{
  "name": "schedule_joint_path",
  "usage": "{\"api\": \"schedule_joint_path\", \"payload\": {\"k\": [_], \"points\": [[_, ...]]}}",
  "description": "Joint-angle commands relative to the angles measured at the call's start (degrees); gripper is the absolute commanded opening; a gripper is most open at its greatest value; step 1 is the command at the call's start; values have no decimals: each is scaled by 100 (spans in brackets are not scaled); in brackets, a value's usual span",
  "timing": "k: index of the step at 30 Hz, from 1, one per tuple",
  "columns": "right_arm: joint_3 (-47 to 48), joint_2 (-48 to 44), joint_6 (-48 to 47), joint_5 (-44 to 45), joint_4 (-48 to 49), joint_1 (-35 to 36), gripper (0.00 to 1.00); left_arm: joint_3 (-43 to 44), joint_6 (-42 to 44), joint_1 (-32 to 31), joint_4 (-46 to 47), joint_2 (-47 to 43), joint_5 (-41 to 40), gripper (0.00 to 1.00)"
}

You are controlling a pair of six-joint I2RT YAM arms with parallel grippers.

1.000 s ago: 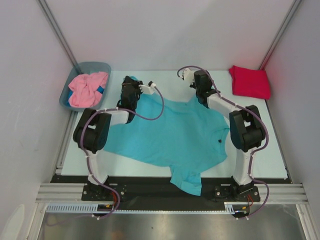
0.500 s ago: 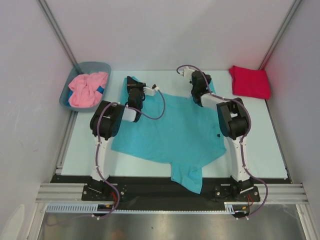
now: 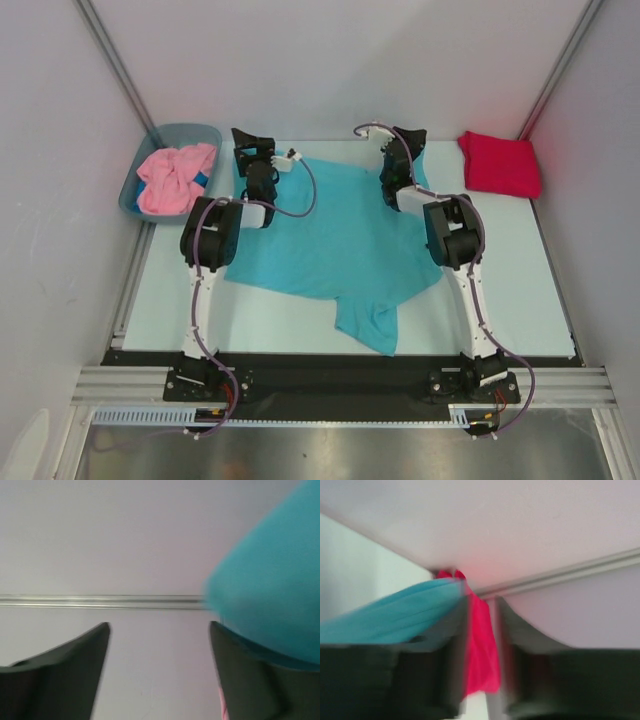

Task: Fold and stack the t-shirts
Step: Flatten the tshirt out

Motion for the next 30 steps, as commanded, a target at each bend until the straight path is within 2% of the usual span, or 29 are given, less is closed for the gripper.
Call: {"api": "schedule_joint_path", "payload": {"k": [1, 2, 3, 8, 11, 12, 13, 14, 15, 16, 17, 18, 19, 20, 21, 22, 23, 25, 30], "points": [[596, 372, -473, 179, 820, -62, 55, 237, 59, 73, 133, 115, -188, 100], [718, 504, -535, 197, 822, -62, 74, 237, 59, 90, 177, 133, -197, 100], [789, 540, -544, 232, 856, -53, 98, 211, 59, 99, 221, 124, -223, 100], [825, 129, -211, 618, 506, -44, 100, 115, -29, 134, 317, -121, -338, 100], [676, -389, 490, 847, -222, -44, 100, -61, -73, 126, 493, -551, -338, 100], [467, -887, 832, 786, -1234, -36, 100, -253, -134, 108, 528, -700, -346, 100], [439, -1197, 1932, 673, -2036, -44, 98, -368, -422, 90, 520, -885, -460, 100], [438, -1452, 2517, 436, -2957, -44, 93, -656, -642, 12, 407, -1374, -530, 100], [464, -1916, 3132, -436, -4889, -53, 86, -877, -1175, -32, 188, -1648, -566, 100], [430, -2103, 3495, -949, -5657, -71, 78, -1131, -1476, -76, -615, -2017, -427, 100], [360, -2262, 4012, -1355, -6265, -62, 65, -1395, -1819, -172, -1162, -2725, -269, 100], [229, -2429, 4130, -2125, -7080, -79, 35, -1850, -2553, -226, -1724, -3141, -67, 100], [-86, -2683, 4175, -2437, -7402, -79, 16, -2020, -2969, -348, -2818, -3459, 274, 100], [-333, -2833, 4323, -2597, -7596, -62, 0, -2117, -3348, -393, -3525, -3740, 539, 100], [-570, -2965, 4325, -2929, -7694, -62, 0, -2136, -3952, -428, -4245, -4222, 820, 100], [-973, -3176, 4255, -3141, -7834, -62, 0, -2066, -4193, -454, -5784, -4383, 1162, 100], [-1159, -3282, 4211, -3300, -7940, -62, 0, -1944, -4352, -463, -6478, -4524, 1853, 100], [-1564, -3432, 4246, -3468, -7958, -71, 0, -1925, -4608, -472, -7594, -4666, 2305, 100], [-1583, -3292, 4289, -3899, -8635, -132, 0, -1802, -4397, -516, -8689, -4535, 2843, 100]]}}
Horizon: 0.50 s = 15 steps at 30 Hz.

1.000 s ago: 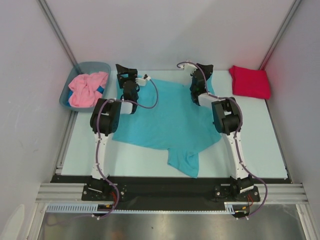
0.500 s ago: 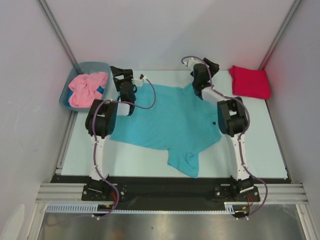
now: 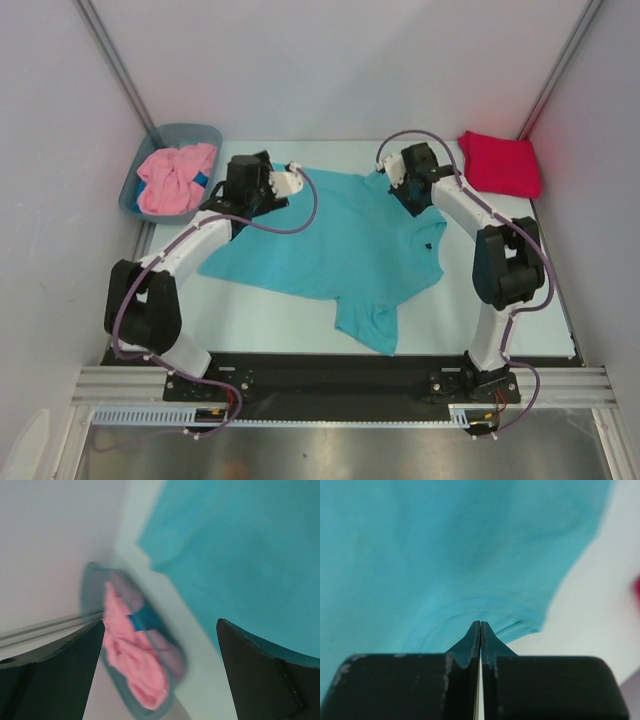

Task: Fold and stack the t-shirts
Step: Flatten the tshirt out

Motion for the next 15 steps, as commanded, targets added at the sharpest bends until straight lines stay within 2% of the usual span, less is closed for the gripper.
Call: {"api": "schedule_joint_path", "payload": {"k": [1, 7, 15], "points": [[15, 166, 281, -627, -898, -62, 0, 121, -426, 24, -2088, 394, 857, 100], [85, 333, 404, -882, -1215, -89, 0, 561, -645, 15, -2317, 685, 840, 100], [147, 579, 97, -1058, -2224, -97, 0, 886, -795, 15, -2379, 808, 822, 100]]}}
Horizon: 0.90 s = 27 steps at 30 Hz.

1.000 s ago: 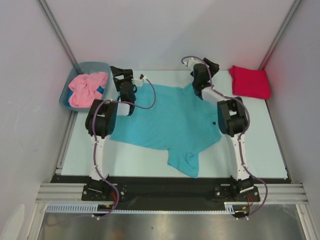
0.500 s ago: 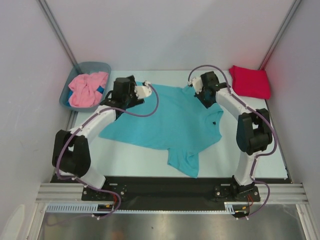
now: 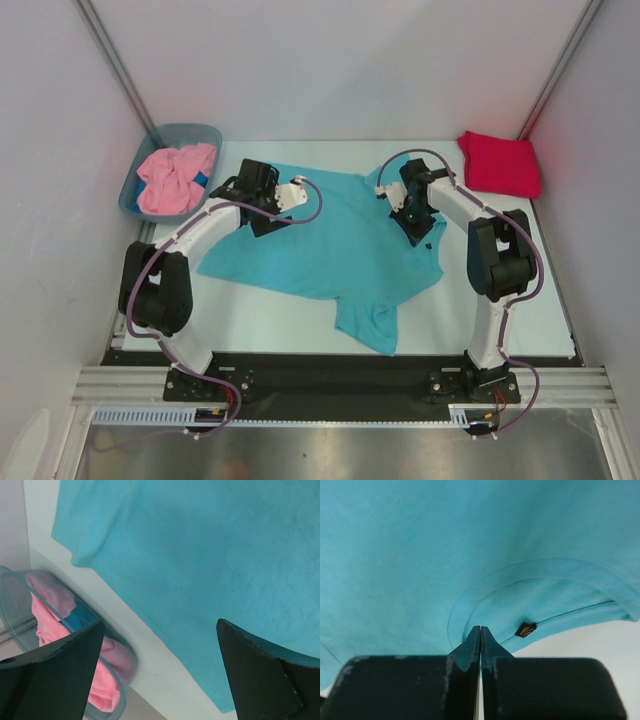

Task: Fold and stack the t-shirts
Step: Flatten the tshirt out

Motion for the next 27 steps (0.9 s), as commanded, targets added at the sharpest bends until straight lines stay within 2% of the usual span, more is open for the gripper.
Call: {"api": "schedule_joint_path", "payload": {"k": [1, 14, 27], "points": [[105, 26, -135, -157, -708, -47, 0, 359, -199, 0, -73, -5, 114, 100], [-475, -457, -284, -271, -1368, -100, 0, 509, -190, 8, -73, 39, 70, 100], [-976, -493, -170, -105, -1324, -276, 0, 738, 82, 8, -90, 171, 17, 100]]}}
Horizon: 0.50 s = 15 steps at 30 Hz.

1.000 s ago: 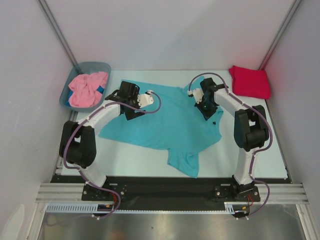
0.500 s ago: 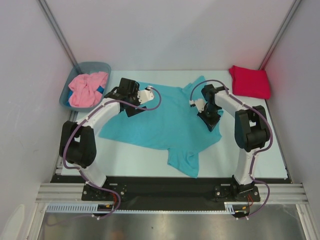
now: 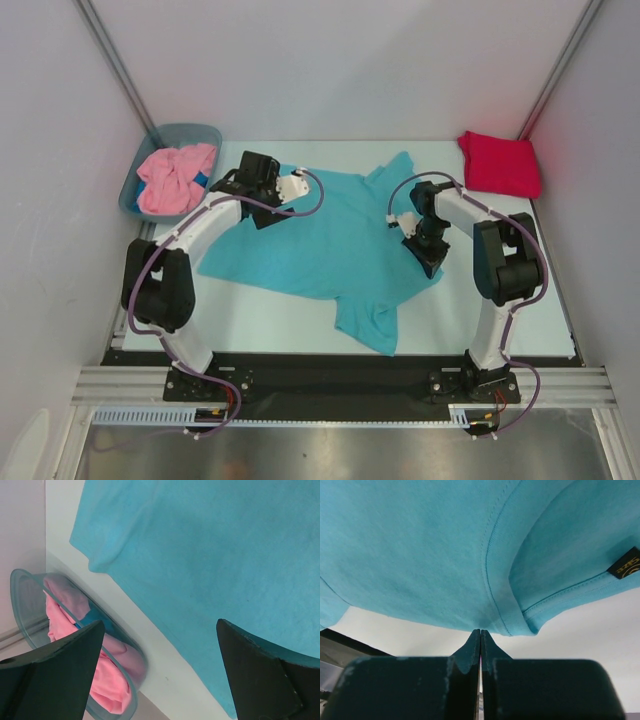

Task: Fold and stack the t-shirts
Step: Flatten the tshirt out

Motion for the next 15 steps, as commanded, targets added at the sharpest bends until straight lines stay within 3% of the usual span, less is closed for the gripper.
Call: {"api": "schedule_joint_path", "payload": {"k": [1, 15], "points": [[-133, -185, 55, 105, -2, -110, 0, 281, 161, 8, -7, 33, 6, 100], [517, 325, 415, 97, 288, -154, 0, 440, 214, 17, 37, 24, 103, 100]]}}
